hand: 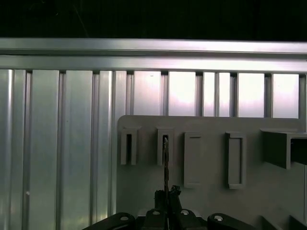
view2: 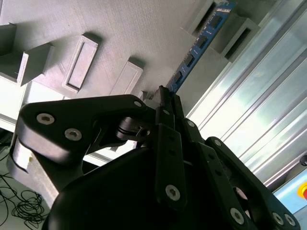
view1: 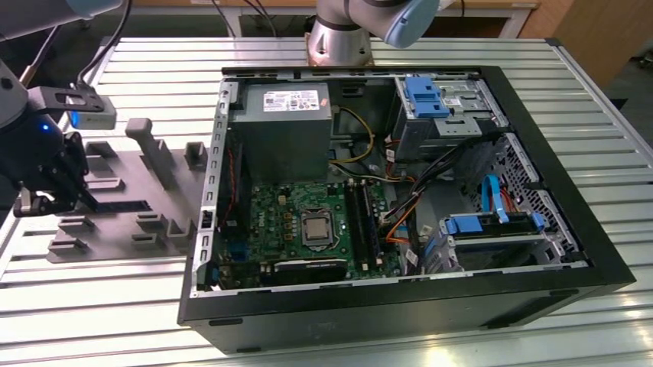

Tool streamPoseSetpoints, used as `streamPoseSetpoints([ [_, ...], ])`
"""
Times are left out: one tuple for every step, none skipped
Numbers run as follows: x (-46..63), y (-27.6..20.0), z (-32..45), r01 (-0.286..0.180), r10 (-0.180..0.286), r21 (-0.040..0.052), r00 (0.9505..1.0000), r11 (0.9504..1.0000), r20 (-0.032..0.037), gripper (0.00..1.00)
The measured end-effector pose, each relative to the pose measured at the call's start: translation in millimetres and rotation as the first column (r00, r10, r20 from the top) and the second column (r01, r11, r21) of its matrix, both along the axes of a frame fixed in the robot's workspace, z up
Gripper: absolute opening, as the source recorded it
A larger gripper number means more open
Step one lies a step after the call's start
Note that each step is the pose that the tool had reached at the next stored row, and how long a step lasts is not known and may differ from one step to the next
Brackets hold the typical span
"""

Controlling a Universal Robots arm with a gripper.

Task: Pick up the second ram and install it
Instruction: 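Pick up the second ram and move it above second insertion slot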

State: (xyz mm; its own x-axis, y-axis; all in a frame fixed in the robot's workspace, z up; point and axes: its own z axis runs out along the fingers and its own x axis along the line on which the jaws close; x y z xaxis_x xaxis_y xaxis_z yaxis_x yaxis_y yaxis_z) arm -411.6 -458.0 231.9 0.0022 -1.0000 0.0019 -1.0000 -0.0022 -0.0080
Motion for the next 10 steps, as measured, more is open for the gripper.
streamPoseSetpoints([
  [0.0, 0.0, 0.6, 0.0, 0.0, 0.0, 1.0, 1.0, -0.0001, 0.14],
  [0.0, 0.0, 1.1, 0.0, 0.0, 0.0, 1.0, 1.0, 0.0, 0.14],
  [0.0, 0.0, 1.9, 0.0, 0.0, 0.0, 1.0, 1.0, -0.0001, 0.14],
  [0.0, 0.0, 2.5, 0.0, 0.0, 0.0, 1.0, 1.0, 0.0, 0.14],
  [0.0, 0.0, 3.1, 0.0, 0.0, 0.0, 1.0, 1.0, -0.0001, 0.14],
  [0.0, 0.0, 3.7, 0.0, 0.0, 0.0, 1.0, 1.0, 0.0, 0.14],
  [0.0, 0.0, 4.3, 0.0, 0.0, 0.0, 1.0, 1.0, 0.0, 0.14],
  [0.0, 0.0, 5.0, 0.0, 0.0, 0.0, 1.0, 1.0, -0.0001, 0.14],
  [0.0, 0.0, 5.4, 0.0, 0.0, 0.0001, 1.0, 1.0, 0.0001, 0.14],
  [0.0, 0.0, 6.0, 0.0, 0.0, 0.0, 1.0, 1.0, 0.0001, 0.14],
])
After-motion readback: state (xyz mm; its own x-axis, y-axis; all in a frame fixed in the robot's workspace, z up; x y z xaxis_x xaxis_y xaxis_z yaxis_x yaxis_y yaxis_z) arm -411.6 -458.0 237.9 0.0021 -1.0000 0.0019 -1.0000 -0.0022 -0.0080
